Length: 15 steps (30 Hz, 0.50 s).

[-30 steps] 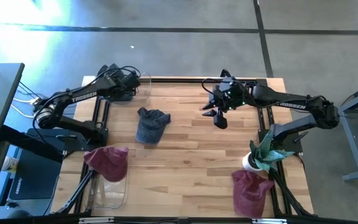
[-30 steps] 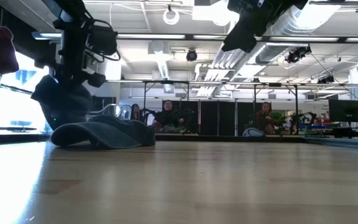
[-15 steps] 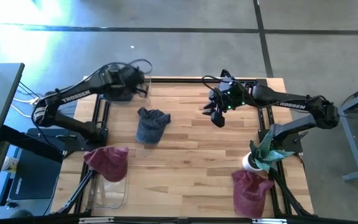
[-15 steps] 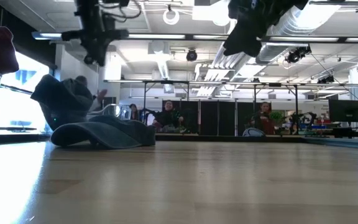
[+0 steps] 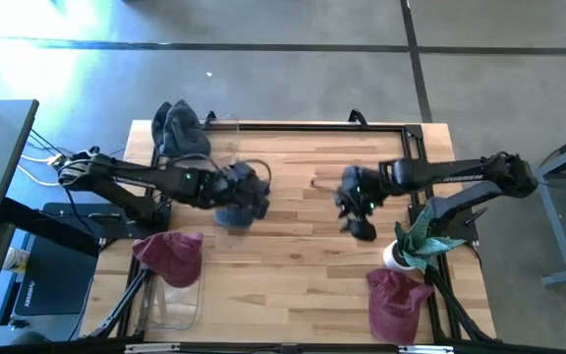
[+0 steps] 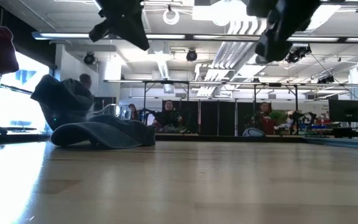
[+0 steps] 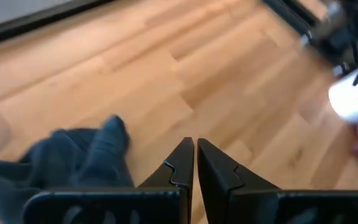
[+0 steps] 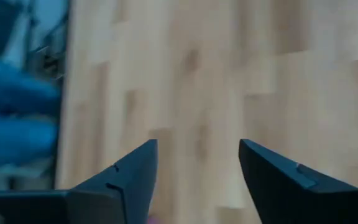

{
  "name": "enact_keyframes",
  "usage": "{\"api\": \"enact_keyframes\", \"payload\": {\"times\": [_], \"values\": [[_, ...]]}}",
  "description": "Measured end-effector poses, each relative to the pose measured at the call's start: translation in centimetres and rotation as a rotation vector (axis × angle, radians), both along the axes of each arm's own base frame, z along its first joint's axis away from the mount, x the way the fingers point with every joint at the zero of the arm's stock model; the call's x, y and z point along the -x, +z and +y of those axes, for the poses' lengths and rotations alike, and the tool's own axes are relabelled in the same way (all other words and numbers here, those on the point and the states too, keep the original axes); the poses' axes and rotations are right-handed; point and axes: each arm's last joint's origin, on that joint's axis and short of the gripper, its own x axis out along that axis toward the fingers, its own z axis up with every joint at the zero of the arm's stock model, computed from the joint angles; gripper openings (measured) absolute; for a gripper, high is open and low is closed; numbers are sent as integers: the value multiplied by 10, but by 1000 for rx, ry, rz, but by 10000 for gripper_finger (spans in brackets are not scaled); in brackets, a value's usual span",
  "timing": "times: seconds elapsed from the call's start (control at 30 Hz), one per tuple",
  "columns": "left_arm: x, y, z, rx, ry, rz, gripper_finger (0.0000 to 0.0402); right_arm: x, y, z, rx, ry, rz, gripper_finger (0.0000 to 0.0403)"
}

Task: Pick & Place hat
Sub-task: Put the red cap into the bottom transparent bin

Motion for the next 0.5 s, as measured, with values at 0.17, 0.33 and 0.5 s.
{"api": "enact_keyframes", "payload": {"times": [0.17,0.33,0.5], "values": [[-4,-5,-27,34,-119,7,17,2,-2,49,-78,136,41,246],[-2,-9,-60,37,-238,10,17,3,-24,99,-123,187,206,258],[4,-9,-89,17,-317,-17,17,5,-55,136,-38,135,367,263]]}}
